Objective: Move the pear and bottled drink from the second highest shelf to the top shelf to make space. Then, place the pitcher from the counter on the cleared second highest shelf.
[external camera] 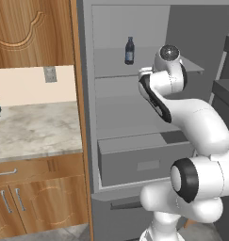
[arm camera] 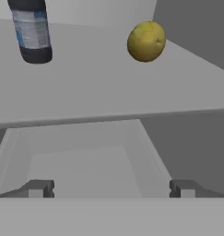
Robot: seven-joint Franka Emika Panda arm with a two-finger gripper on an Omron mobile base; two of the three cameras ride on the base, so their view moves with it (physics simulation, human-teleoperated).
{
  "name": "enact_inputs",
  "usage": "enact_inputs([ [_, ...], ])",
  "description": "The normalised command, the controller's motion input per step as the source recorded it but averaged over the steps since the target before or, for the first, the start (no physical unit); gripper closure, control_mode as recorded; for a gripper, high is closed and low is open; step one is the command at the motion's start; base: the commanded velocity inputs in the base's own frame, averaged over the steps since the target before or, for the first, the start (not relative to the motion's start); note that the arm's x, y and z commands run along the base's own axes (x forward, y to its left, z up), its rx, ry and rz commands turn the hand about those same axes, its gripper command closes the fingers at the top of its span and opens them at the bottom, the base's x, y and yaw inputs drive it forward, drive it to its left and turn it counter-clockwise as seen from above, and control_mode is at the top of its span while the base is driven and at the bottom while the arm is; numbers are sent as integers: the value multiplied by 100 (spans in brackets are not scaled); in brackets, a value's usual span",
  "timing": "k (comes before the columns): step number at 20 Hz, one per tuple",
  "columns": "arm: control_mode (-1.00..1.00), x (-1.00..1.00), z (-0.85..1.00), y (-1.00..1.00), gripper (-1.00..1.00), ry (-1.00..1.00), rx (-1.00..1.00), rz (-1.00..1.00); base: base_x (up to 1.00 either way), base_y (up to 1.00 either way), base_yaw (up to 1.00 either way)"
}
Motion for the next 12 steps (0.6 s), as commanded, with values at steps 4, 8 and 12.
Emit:
enact_inputs([
  [4,-100,-100,0,0,-100,0,5,0,0,0,0],
  [8,-100,-100,0,16,-100,0,0,5,0,0,0],
  [12,-100,-100,0,34,-100,0,5,4,0,0,0],
])
